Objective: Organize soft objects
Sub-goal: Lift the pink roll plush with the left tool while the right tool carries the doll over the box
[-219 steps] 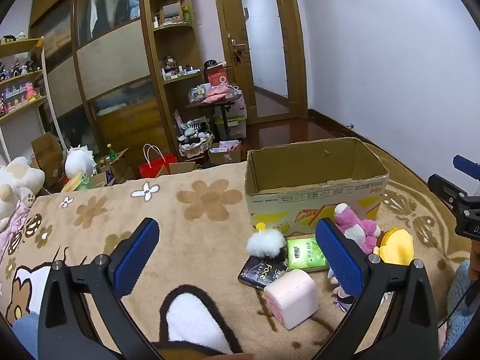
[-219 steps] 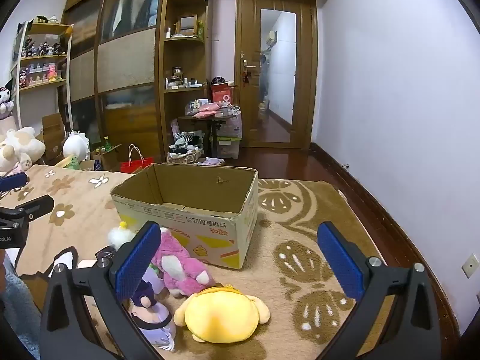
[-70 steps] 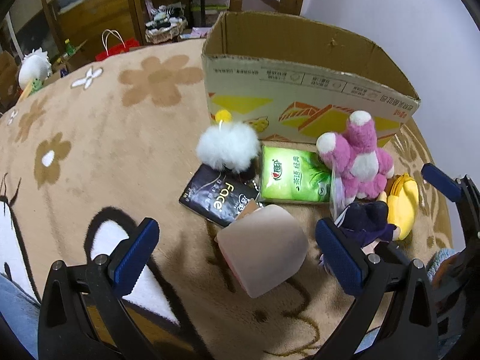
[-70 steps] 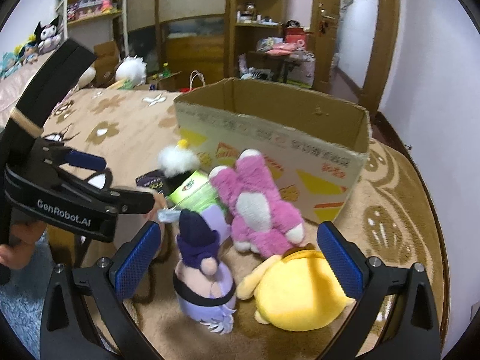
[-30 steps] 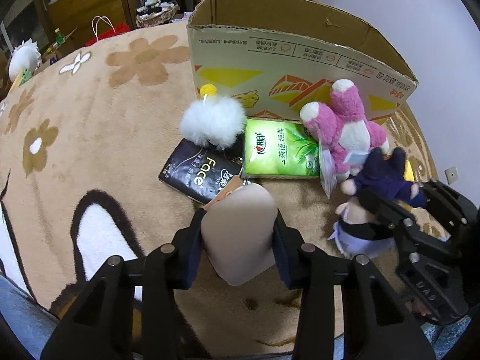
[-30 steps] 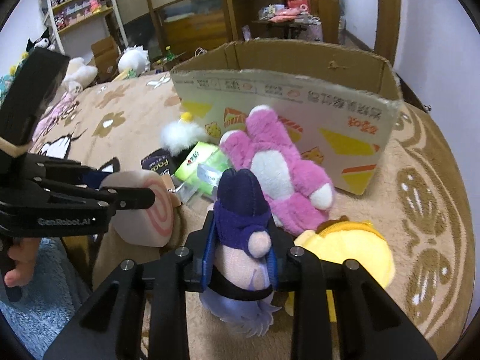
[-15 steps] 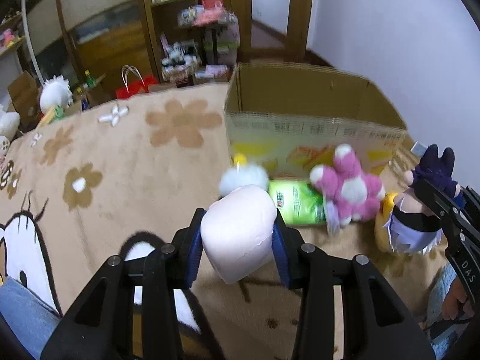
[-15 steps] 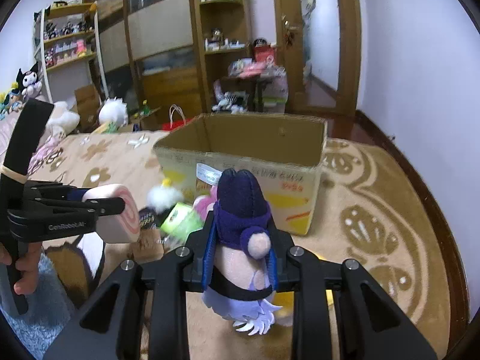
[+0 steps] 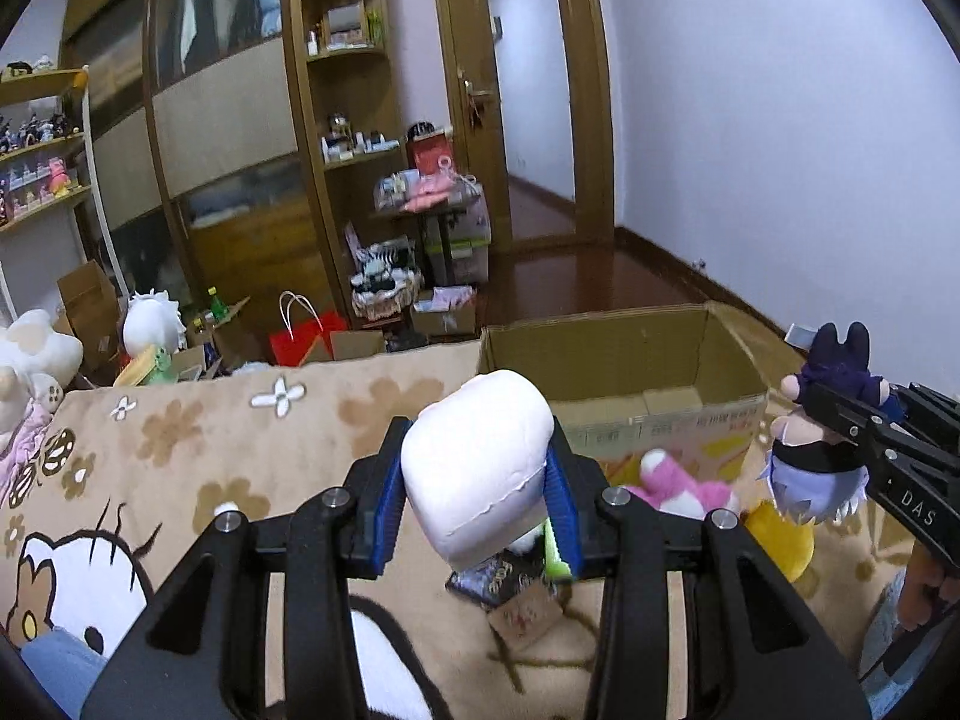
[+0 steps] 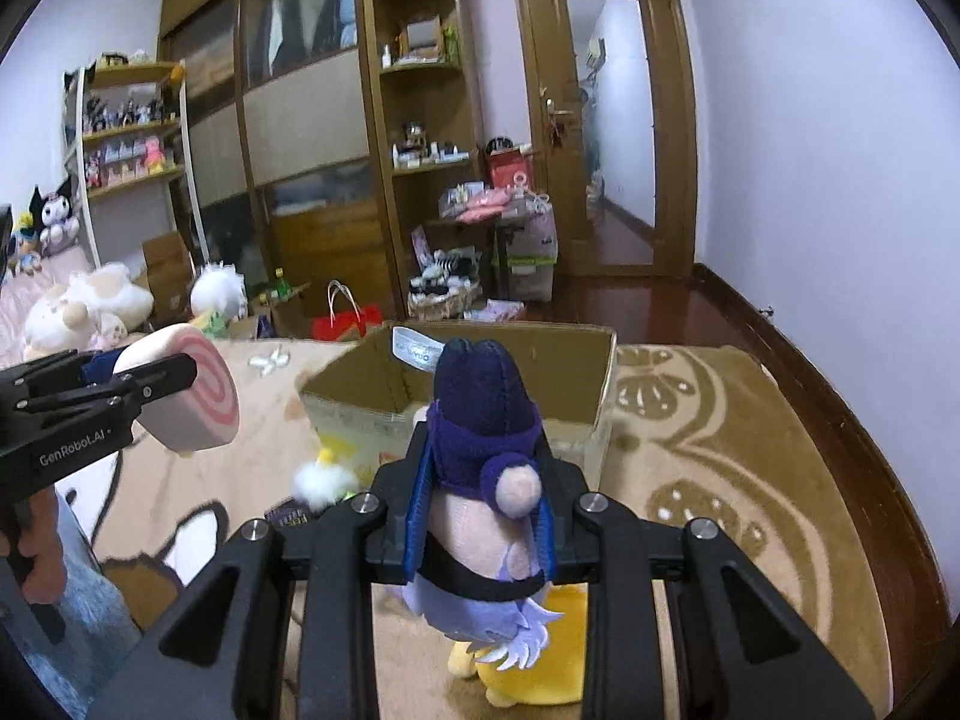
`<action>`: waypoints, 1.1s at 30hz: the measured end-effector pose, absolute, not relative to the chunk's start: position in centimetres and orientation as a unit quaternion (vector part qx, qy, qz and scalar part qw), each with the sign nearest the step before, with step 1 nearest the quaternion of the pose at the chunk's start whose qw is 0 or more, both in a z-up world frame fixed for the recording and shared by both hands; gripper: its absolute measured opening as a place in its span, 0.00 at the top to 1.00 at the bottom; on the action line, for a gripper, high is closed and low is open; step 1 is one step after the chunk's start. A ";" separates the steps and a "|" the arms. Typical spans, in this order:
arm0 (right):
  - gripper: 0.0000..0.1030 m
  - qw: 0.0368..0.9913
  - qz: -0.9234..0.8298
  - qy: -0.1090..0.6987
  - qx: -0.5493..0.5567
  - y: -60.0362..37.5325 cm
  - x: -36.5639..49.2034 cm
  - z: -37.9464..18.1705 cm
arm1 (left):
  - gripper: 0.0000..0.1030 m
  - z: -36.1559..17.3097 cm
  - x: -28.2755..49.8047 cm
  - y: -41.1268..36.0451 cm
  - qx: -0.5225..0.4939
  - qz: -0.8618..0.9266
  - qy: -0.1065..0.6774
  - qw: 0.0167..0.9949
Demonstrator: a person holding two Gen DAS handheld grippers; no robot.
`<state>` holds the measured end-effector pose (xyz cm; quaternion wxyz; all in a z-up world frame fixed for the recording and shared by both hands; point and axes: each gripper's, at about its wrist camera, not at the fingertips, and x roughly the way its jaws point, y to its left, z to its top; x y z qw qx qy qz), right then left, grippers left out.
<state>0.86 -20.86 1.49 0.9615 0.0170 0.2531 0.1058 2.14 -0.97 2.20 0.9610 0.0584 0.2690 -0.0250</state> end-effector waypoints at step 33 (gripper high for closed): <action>0.71 0.969 0.111 0.219 -0.010 -22.4 10.7 3.1 | 0.61 1.6 13.4 -3.7 0.058 -0.036 0.267 0.961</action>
